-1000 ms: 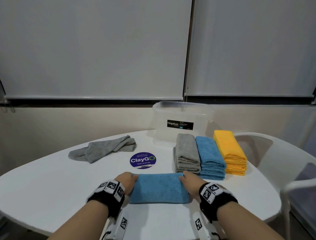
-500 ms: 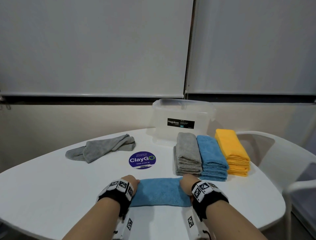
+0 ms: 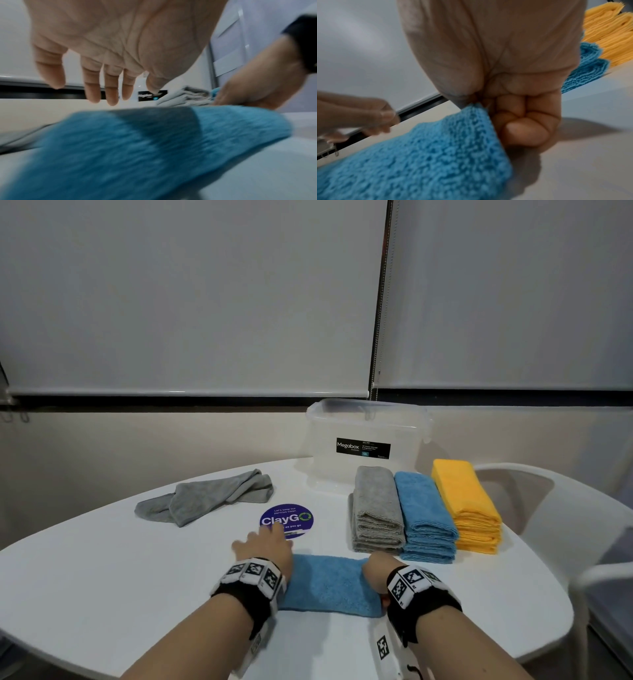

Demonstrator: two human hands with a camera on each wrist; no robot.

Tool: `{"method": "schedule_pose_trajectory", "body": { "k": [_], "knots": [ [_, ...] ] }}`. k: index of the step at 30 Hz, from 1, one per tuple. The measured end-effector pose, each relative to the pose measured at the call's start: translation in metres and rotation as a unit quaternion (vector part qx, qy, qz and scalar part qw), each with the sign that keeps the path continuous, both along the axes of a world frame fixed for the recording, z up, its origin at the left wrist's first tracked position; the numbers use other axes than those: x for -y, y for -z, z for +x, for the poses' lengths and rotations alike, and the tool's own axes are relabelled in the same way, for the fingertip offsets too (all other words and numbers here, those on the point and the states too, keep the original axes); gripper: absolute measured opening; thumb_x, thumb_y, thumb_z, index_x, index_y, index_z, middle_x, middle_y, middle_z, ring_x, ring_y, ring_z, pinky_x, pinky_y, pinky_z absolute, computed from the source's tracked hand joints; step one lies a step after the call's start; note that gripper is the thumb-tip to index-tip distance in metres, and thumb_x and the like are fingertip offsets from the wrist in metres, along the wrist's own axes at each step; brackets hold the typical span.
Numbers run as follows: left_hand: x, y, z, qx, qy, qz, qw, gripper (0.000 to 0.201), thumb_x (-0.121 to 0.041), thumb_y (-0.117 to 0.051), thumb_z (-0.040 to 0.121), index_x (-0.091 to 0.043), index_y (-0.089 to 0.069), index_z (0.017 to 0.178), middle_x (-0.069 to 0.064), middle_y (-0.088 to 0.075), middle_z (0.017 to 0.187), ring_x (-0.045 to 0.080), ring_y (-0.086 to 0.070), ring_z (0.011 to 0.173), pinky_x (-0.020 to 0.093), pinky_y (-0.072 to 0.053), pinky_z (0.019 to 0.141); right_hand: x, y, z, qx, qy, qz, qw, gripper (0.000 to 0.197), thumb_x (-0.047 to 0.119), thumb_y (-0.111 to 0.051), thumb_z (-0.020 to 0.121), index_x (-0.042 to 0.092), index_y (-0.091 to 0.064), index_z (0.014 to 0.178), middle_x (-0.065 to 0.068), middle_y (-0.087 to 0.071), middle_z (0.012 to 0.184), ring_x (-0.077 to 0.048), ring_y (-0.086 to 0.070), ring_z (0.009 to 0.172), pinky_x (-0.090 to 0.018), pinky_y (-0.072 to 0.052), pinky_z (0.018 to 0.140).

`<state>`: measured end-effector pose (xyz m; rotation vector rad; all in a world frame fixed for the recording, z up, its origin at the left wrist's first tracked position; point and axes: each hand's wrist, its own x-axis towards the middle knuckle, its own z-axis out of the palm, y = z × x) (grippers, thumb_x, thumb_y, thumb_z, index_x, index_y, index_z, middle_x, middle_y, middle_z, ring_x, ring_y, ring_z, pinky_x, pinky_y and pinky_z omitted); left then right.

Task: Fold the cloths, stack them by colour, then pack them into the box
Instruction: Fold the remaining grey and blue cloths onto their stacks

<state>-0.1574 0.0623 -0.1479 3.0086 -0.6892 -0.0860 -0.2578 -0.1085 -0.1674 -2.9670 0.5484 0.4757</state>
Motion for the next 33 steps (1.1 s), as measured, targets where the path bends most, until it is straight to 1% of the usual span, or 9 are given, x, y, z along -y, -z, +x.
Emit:
{"method": "schedule_pose_trajectory", "body": {
  "k": [2, 5, 9, 13, 19, 23, 26, 28, 33],
  "knots": [
    [0.010, 0.001, -0.013, 0.057, 0.069, -0.014, 0.996, 0.040, -0.041, -0.030, 0.099, -0.020, -0.038, 0.132, 0.002, -0.044, 0.136, 0.023, -0.041, 0.126, 0.044, -0.031, 0.100, 0.002, 0.004, -0.001, 0.023, 0.070, 0.068, 0.995, 0.038, 0.011, -0.038, 0.098, 0.000, -0.049, 0.133, -0.017, -0.052, 0.136, -0.020, -0.055, 0.112, 0.002, -0.033, 0.042],
    [0.033, 0.009, -0.043, -0.009, 0.190, -0.037, 0.981, 0.050, -0.044, -0.029, 0.099, -0.020, -0.031, 0.143, 0.002, -0.030, 0.151, 0.020, -0.025, 0.140, 0.051, -0.018, 0.111, 0.002, 0.004, 0.001, 0.063, 0.156, 0.159, 0.973, 0.037, 0.015, -0.039, 0.099, 0.003, -0.049, 0.133, -0.016, -0.052, 0.136, -0.029, -0.053, 0.124, -0.009, -0.038, 0.043],
    [0.043, 0.026, -0.053, -0.144, 0.189, 0.038, 0.971, 0.061, -0.048, -0.022, 0.101, -0.022, -0.003, 0.154, -0.004, 0.004, 0.161, 0.021, 0.004, 0.148, 0.061, -0.003, 0.113, 0.002, 0.003, -0.002, 0.074, 0.186, 0.190, 0.961, 0.039, 0.014, -0.036, 0.100, 0.000, -0.047, 0.135, -0.018, -0.050, 0.137, -0.031, -0.050, 0.126, -0.019, -0.038, 0.063],
    [0.027, 0.030, -0.038, -0.165, 0.168, 0.050, 0.971, 0.065, -0.051, -0.020, 0.100, -0.022, 0.003, 0.153, -0.003, 0.010, 0.161, 0.018, 0.006, 0.148, 0.056, -0.001, 0.115, -0.001, 0.002, -0.003, 0.068, 0.198, 0.201, 0.957, 0.040, 0.014, -0.035, 0.100, 0.000, -0.047, 0.135, -0.019, -0.050, 0.138, -0.031, -0.049, 0.127, -0.028, -0.044, 0.096],
    [0.000, 0.030, -0.011, -0.171, 0.153, 0.046, 0.972, 0.061, -0.039, -0.022, 0.104, -0.009, 0.002, 0.153, 0.008, 0.003, 0.161, 0.025, 0.001, 0.148, 0.032, -0.001, 0.117, -0.001, 0.002, -0.008, 0.055, 0.220, 0.221, 0.949, 0.040, 0.028, -0.043, 0.099, 0.007, -0.053, 0.132, -0.013, -0.056, 0.133, -0.027, -0.055, 0.122, -0.031, -0.047, 0.098],
    [0.001, 0.031, -0.020, -0.136, 0.149, 0.080, 0.976, 0.061, -0.040, -0.022, 0.104, -0.009, -0.003, 0.153, 0.005, -0.003, 0.161, 0.022, -0.006, 0.148, 0.038, -0.002, 0.119, 0.000, 0.000, -0.016, 0.050, 0.236, 0.237, 0.941, 0.044, 0.037, -0.046, 0.097, 0.009, -0.055, 0.129, -0.010, -0.061, 0.127, -0.024, -0.062, 0.112, -0.029, -0.051, 0.083],
    [0.003, 0.032, -0.026, -0.106, 0.122, 0.129, 0.978, 0.061, -0.047, -0.023, 0.100, -0.018, -0.011, 0.153, -0.005, -0.013, 0.160, 0.017, -0.017, 0.146, 0.058, -0.003, 0.115, -0.003, -0.004, -0.022, 0.042, 0.234, 0.263, 0.935, 0.032, 0.037, -0.045, 0.097, 0.016, -0.058, 0.118, -0.006, -0.063, 0.117, -0.006, -0.069, 0.068, -0.019, -0.053, 0.059],
    [0.005, 0.026, -0.031, -0.095, 0.130, 0.172, 0.972, 0.061, -0.050, -0.025, 0.099, -0.018, -0.020, 0.151, -0.002, -0.023, 0.157, 0.019, -0.026, 0.143, 0.063, 0.000, 0.113, -0.003, -0.007, -0.030, 0.028, 0.233, 0.283, 0.930, 0.019, 0.036, -0.045, 0.098, 0.019, -0.051, 0.104, -0.002, -0.059, 0.102, 0.002, -0.056, 0.035, -0.012, -0.044, 0.041],
    [0.008, 0.014, -0.036, -0.058, 0.201, 0.148, 0.967, 0.046, -0.050, -0.059, 0.083, -0.016, -0.059, 0.115, 0.007, -0.063, 0.119, 0.028, -0.061, 0.110, 0.041, -0.042, 0.097, -0.009, -0.016, -0.048, -0.027, 0.215, 0.227, 0.949, 0.041, 0.049, -0.034, 0.098, 0.013, -0.051, 0.103, -0.006, -0.066, 0.072, -0.019, -0.060, 0.048, -0.028, -0.056, 0.063]
  ]
}}
